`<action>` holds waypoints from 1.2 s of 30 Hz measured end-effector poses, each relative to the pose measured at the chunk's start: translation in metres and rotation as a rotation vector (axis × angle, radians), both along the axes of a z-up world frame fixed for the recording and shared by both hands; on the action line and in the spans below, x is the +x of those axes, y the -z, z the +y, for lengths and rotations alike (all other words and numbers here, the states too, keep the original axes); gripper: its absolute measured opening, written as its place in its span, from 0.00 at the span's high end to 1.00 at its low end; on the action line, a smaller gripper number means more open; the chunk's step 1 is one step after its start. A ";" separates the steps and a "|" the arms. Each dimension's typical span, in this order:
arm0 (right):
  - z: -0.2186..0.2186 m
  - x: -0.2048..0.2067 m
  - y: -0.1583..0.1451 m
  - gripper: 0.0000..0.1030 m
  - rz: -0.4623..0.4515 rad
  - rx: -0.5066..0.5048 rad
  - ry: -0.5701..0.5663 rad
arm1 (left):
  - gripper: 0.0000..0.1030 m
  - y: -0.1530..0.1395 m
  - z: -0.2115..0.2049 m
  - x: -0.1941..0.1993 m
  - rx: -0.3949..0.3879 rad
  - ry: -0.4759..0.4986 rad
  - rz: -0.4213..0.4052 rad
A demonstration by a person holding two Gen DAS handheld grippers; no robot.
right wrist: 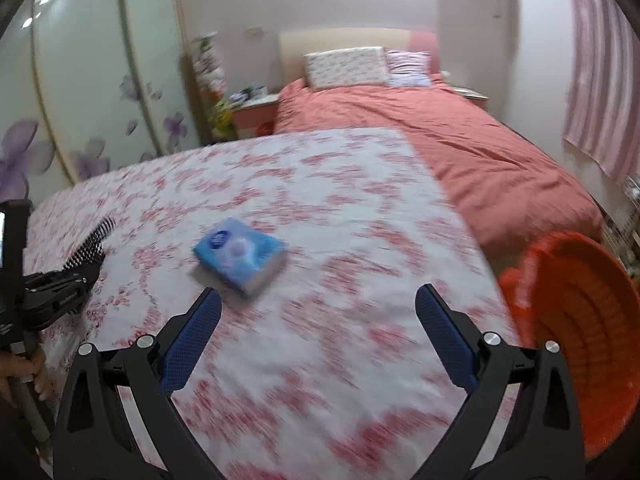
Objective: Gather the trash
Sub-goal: 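Move both open grippers back over the bed toward the remaining items, then grasp the black mesh pad with the left gripper while the right grasps the blue tissue pack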
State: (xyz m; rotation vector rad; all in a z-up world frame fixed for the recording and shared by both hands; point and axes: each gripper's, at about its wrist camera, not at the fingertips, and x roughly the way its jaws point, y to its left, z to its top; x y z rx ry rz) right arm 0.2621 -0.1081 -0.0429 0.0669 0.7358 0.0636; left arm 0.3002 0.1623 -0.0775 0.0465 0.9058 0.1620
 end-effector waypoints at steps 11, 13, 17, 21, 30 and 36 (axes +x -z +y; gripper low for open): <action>0.048 0.066 0.020 0.06 0.090 -0.139 -0.137 | 0.68 0.000 0.013 -0.003 -0.091 -0.002 -0.005; 0.051 0.070 0.023 0.06 0.102 -0.152 -0.154 | 0.68 0.001 0.014 -0.002 -0.091 -0.001 -0.005; 0.055 0.075 0.027 0.16 0.143 -0.137 -0.195 | 0.69 0.001 0.015 -0.001 -0.104 -0.002 -0.007; 0.057 0.075 0.029 0.26 0.168 -0.098 -0.214 | 0.68 0.001 0.016 -0.002 -0.107 -0.002 -0.007; 0.046 0.052 0.031 0.32 0.184 -0.076 -0.107 | 0.68 0.001 0.015 -0.002 -0.117 -0.002 -0.009; 0.034 0.024 0.030 0.32 0.214 -0.047 0.069 | 0.68 0.001 0.016 -0.001 -0.127 -0.002 -0.011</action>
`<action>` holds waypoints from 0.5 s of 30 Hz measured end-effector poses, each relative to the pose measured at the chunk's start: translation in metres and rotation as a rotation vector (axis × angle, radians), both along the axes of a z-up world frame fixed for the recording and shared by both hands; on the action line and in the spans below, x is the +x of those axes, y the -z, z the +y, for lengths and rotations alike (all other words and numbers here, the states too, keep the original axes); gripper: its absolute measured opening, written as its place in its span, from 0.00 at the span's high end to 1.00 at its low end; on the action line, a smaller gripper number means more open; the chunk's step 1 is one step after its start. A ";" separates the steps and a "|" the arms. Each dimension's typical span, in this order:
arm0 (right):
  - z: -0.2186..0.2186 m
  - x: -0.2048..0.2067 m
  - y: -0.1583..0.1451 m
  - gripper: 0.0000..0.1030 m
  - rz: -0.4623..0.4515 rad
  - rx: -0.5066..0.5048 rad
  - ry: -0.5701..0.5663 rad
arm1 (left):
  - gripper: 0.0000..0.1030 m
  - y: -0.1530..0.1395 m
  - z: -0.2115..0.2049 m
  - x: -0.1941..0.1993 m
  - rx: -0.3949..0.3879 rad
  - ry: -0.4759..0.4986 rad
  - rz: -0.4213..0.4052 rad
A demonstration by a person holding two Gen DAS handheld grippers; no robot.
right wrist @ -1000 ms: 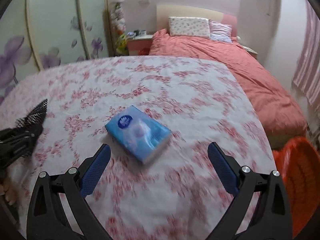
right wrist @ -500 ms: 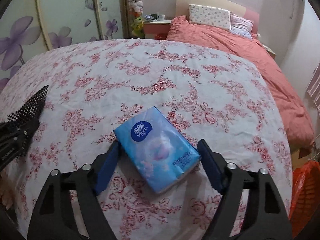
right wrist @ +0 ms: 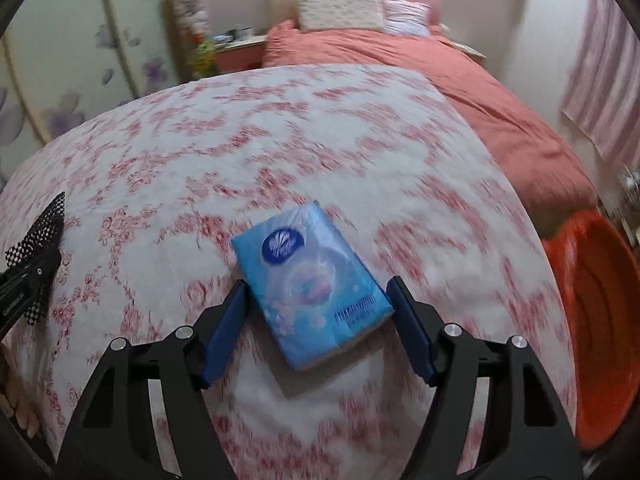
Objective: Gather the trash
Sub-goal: 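Grasp the black mesh pad with the left gripper while the right grasps the blue tissue pack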
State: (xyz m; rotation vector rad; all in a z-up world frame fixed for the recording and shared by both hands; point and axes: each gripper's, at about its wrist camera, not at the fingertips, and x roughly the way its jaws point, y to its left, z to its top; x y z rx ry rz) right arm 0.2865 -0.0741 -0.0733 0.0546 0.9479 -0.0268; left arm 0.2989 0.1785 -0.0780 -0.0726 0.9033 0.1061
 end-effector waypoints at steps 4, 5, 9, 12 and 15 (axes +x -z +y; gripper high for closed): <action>0.003 -0.004 0.003 0.26 -0.012 -0.002 -0.028 | 0.68 0.000 0.001 0.000 -0.010 0.000 -0.002; 0.002 -0.003 0.003 0.26 -0.016 -0.004 -0.027 | 0.68 0.000 0.001 0.000 -0.012 0.000 -0.002; -0.001 0.001 0.005 0.26 -0.033 0.011 -0.027 | 0.64 0.000 0.001 0.000 -0.014 0.011 -0.002; -0.002 0.001 0.005 0.26 -0.034 0.014 -0.027 | 0.60 0.000 0.000 0.000 -0.026 0.022 -0.003; -0.001 0.002 0.005 0.25 -0.030 0.002 -0.029 | 0.60 0.000 0.003 0.000 -0.052 0.022 -0.009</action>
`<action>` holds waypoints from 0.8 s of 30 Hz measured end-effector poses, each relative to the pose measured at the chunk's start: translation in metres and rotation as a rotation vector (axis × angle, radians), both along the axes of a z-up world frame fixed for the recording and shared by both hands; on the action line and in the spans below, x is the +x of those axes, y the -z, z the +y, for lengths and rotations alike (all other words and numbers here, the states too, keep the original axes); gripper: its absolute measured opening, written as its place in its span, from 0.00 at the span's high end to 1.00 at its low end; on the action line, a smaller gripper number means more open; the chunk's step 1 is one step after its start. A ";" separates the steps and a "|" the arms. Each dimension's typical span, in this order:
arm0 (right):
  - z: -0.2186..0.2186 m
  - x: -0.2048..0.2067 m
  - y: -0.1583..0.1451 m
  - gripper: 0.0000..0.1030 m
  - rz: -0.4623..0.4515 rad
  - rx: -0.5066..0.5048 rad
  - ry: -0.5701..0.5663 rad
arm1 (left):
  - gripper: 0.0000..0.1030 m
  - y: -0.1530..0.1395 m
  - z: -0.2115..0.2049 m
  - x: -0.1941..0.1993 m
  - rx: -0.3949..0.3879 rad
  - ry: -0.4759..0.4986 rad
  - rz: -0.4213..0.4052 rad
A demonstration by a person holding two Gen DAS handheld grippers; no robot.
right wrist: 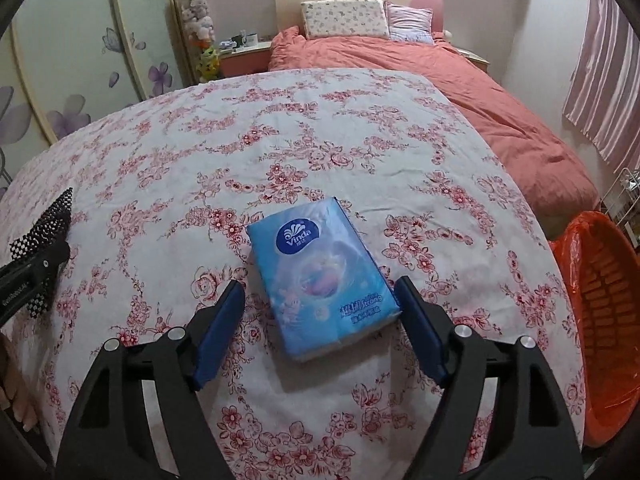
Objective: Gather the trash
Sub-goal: 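Grasp the black mesh pad with the left gripper while the right grasps the blue tissue pack, then lift the mesh pad and tissue pack off the bed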
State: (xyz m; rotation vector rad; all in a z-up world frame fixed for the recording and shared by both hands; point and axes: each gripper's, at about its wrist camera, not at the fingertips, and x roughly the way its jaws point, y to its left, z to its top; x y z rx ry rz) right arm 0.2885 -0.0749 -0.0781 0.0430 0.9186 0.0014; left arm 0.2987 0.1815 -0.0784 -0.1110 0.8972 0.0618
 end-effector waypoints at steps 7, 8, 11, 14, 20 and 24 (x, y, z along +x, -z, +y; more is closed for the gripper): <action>-0.001 0.000 0.001 0.24 0.002 0.008 -0.002 | 0.60 0.000 0.007 -0.005 -0.048 -0.005 -0.012; -0.001 0.000 0.001 0.24 0.002 0.008 -0.001 | 0.60 -0.001 0.008 -0.005 -0.051 -0.003 -0.013; -0.001 -0.002 0.001 0.24 0.000 0.014 0.001 | 0.60 -0.001 0.007 -0.008 -0.033 0.002 -0.009; -0.005 -0.005 0.000 0.25 -0.006 0.029 0.001 | 0.60 -0.001 0.001 -0.010 0.016 0.005 0.002; -0.017 -0.011 -0.003 0.44 -0.030 0.072 -0.003 | 0.83 -0.003 -0.002 -0.011 0.019 -0.001 0.003; -0.027 -0.021 -0.010 0.45 -0.061 0.115 0.005 | 0.85 -0.011 -0.007 -0.017 0.000 0.014 -0.019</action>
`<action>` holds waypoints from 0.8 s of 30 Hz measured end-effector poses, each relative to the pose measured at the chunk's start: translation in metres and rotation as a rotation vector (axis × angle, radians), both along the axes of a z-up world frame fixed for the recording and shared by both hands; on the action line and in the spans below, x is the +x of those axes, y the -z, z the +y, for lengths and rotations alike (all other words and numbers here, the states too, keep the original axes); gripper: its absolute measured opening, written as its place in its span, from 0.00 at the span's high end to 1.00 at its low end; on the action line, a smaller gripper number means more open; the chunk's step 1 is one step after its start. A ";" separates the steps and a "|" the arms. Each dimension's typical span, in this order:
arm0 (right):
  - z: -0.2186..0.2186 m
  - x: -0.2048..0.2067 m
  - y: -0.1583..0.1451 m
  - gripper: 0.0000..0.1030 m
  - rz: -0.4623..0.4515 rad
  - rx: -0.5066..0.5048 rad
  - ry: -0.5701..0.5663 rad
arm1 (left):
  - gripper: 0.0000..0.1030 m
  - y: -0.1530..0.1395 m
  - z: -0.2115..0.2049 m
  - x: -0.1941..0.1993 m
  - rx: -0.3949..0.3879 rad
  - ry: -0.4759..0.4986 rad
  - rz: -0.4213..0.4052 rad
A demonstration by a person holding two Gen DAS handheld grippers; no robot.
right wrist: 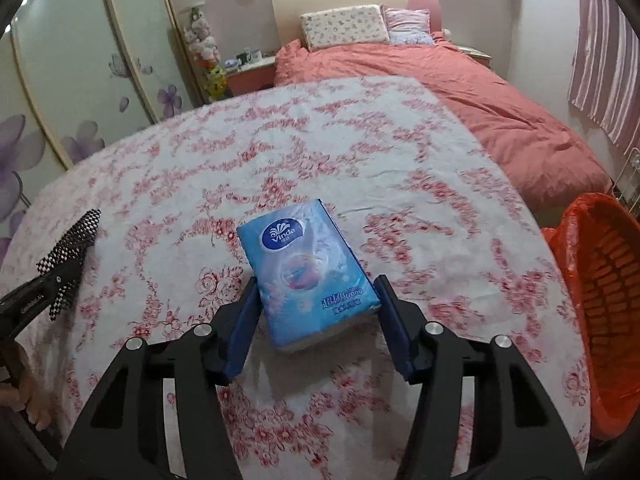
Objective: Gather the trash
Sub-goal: 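Lift the mesh pad and tissue pack off the bed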
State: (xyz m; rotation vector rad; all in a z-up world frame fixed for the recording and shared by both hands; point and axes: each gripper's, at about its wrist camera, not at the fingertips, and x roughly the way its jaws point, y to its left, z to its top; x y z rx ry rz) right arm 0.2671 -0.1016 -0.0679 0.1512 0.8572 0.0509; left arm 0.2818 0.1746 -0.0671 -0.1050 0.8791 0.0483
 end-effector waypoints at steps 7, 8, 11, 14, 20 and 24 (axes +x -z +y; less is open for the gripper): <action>-0.019 -0.024 -0.032 0.45 -0.090 0.022 0.017 | 0.85 -0.026 -0.028 -0.014 -0.021 0.051 -0.059; -0.022 -0.028 -0.036 0.45 -0.102 0.025 0.021 | 0.85 -0.030 -0.033 -0.016 -0.024 0.062 -0.068; -0.036 -0.042 -0.053 0.45 -0.149 0.029 0.044 | 0.85 -0.044 -0.054 -0.023 -0.028 0.103 -0.096; -0.047 -0.054 -0.065 0.45 -0.185 0.028 0.067 | 0.85 -0.058 -0.079 -0.032 -0.020 0.150 -0.125; -0.077 -0.084 -0.088 0.45 -0.263 0.014 0.132 | 0.85 -0.081 -0.131 -0.051 -0.010 0.247 -0.174; -0.097 -0.100 -0.098 0.45 -0.307 0.003 0.177 | 0.85 -0.093 -0.164 -0.062 -0.014 0.312 -0.199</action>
